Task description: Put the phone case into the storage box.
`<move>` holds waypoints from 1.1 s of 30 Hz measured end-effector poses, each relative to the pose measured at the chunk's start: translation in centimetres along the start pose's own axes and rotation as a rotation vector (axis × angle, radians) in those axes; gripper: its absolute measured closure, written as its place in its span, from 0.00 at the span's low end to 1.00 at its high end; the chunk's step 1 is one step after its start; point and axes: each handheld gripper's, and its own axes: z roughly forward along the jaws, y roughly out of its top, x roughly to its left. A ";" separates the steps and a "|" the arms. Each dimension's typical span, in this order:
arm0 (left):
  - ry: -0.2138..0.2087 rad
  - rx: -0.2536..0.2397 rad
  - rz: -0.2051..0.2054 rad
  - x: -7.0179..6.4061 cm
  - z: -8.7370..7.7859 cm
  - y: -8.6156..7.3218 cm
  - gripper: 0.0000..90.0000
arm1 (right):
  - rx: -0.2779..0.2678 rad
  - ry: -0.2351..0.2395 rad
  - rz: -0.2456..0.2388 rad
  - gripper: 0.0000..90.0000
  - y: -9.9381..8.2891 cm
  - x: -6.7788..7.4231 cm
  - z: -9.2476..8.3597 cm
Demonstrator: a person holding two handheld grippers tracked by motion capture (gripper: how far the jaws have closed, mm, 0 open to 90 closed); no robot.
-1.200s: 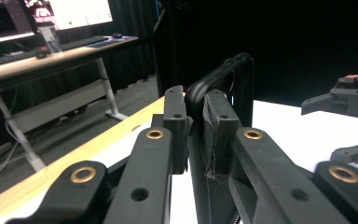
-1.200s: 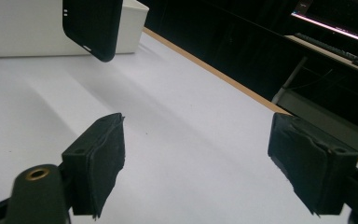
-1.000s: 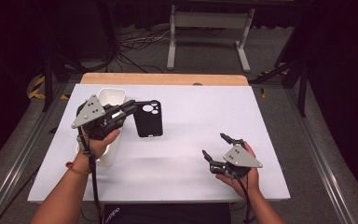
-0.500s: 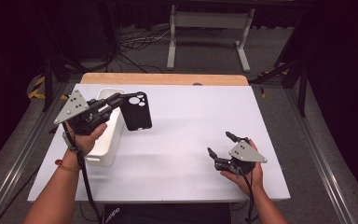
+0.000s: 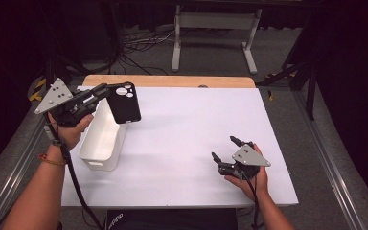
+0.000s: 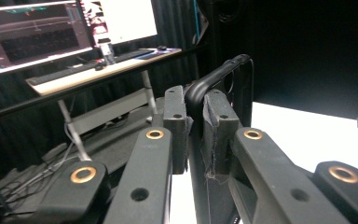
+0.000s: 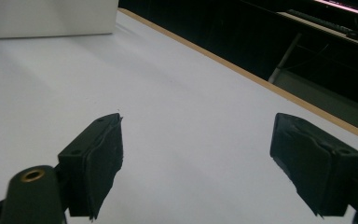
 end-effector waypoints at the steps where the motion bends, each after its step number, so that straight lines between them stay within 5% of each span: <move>1: 0.003 -0.003 -0.003 0.3 -0.1 0.1 0.91 | 0.000 0.000 0.000 0.20 0.0 0.0 0.0; 19: 0.098 0.065 0.059 3.7 -0.1 -0.4 0.91 | 0.010 0.010 -0.004 0.21 -0.2 0.0 0.4; 33: 0.121 0.105 0.030 6.6 1.6 -2.3 0.91 | 0.023 0.010 -0.005 0.21 -0.2 0.2 0.8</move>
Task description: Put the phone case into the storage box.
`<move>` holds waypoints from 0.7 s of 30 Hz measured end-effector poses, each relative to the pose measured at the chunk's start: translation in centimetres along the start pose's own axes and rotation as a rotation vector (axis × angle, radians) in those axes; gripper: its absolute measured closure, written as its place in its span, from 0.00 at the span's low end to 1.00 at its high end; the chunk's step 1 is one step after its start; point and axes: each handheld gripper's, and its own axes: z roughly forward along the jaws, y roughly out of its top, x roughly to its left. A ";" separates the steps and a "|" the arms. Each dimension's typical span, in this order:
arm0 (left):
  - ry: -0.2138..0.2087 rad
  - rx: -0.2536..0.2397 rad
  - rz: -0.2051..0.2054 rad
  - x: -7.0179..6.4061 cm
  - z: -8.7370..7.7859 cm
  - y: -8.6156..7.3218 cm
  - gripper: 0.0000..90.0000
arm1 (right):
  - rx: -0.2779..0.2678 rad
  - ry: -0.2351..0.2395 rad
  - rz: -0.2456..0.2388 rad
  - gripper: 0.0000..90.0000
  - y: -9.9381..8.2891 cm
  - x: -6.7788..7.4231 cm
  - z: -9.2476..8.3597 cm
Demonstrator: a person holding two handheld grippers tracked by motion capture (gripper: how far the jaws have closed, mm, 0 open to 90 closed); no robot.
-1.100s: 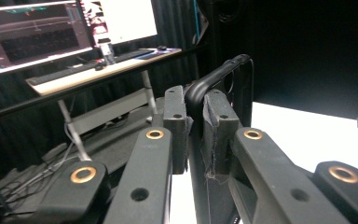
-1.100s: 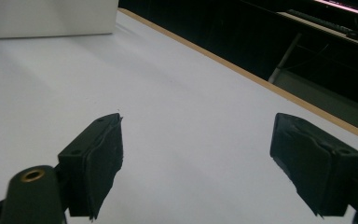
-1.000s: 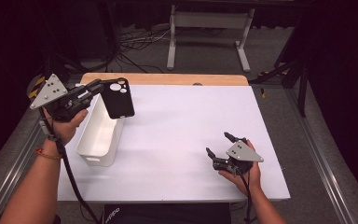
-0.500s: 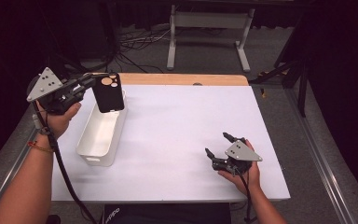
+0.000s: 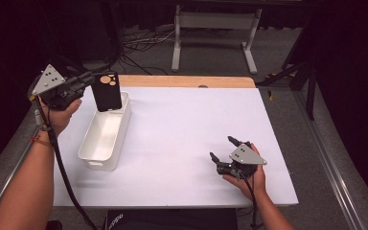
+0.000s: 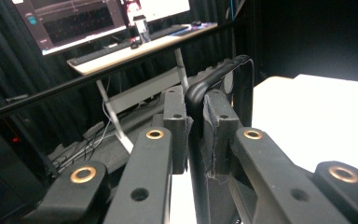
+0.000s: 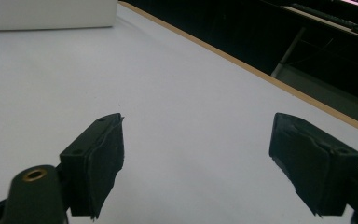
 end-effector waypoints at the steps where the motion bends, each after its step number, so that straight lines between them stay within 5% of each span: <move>1: 0.002 0.006 0.003 0.1 0.3 -0.2 0.91 | 0.000 0.001 -0.003 0.21 0.0 0.0 0.0; 9: 0.016 0.045 -0.012 1.0 2.1 -1.7 0.91 | 0.004 0.003 0.000 0.21 -0.1 0.1 0.1; 21: -0.019 0.070 -0.017 1.5 5.0 -4.4 0.91 | 0.026 0.000 0.015 0.21 -0.1 0.2 0.0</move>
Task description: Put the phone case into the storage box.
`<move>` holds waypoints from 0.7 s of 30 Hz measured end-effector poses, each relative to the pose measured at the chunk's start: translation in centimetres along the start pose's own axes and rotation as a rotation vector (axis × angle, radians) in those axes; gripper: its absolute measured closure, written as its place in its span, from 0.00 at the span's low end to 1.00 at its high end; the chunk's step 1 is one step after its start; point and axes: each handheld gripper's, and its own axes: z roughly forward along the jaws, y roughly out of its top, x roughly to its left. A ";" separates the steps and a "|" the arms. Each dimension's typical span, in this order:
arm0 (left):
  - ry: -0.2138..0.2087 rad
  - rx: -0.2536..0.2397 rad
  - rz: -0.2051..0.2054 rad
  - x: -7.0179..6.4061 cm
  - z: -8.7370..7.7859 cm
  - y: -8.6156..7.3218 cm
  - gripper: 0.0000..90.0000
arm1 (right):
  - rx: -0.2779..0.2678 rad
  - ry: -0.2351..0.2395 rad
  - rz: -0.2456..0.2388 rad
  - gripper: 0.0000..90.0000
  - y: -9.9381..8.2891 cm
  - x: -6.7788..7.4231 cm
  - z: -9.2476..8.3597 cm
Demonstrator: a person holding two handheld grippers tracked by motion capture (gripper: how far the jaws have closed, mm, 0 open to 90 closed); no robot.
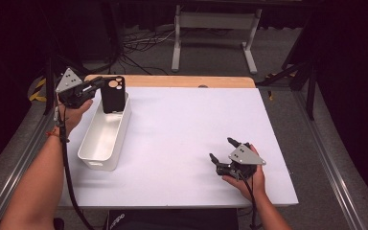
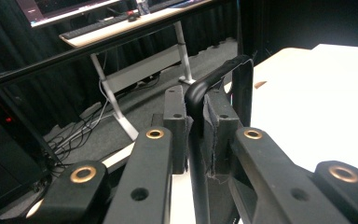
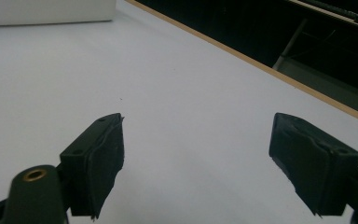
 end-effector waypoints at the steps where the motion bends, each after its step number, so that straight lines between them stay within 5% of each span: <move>1: -0.001 0.002 0.003 0.1 0.2 -0.1 0.91 | 0.001 -0.005 -0.004 0.21 0.0 0.0 -0.1; 21: -0.018 -0.011 -0.009 0.6 2.6 -2.1 0.91 | -0.021 -0.042 0.045 0.21 0.0 -0.7 -2.7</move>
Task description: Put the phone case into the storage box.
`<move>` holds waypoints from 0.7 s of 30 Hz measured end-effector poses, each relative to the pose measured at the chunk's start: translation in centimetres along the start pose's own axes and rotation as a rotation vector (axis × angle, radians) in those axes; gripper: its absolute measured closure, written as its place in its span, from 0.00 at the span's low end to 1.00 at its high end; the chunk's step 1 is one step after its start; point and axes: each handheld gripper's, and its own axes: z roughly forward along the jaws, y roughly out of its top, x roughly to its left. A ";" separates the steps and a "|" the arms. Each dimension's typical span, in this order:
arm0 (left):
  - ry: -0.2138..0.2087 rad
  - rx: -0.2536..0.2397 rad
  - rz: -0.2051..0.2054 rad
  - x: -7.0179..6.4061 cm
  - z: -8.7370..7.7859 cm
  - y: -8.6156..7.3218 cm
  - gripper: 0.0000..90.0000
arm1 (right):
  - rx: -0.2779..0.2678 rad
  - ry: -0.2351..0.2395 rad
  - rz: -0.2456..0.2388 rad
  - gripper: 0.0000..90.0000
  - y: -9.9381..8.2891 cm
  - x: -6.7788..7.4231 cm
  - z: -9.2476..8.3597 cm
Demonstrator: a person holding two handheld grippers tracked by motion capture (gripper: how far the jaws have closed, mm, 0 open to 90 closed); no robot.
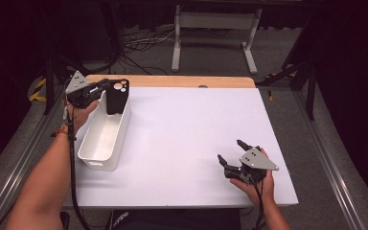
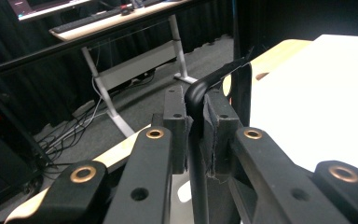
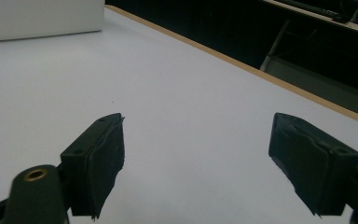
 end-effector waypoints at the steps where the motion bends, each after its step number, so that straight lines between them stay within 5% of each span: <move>1: -0.002 -0.001 -0.006 0.1 0.0 -0.1 0.91 | -0.001 0.001 0.000 0.21 0.0 0.0 0.0; 21: 0.055 0.010 -0.069 1.3 -0.2 -1.3 0.88 | 0.015 0.028 -0.016 0.21 -0.1 0.3 0.2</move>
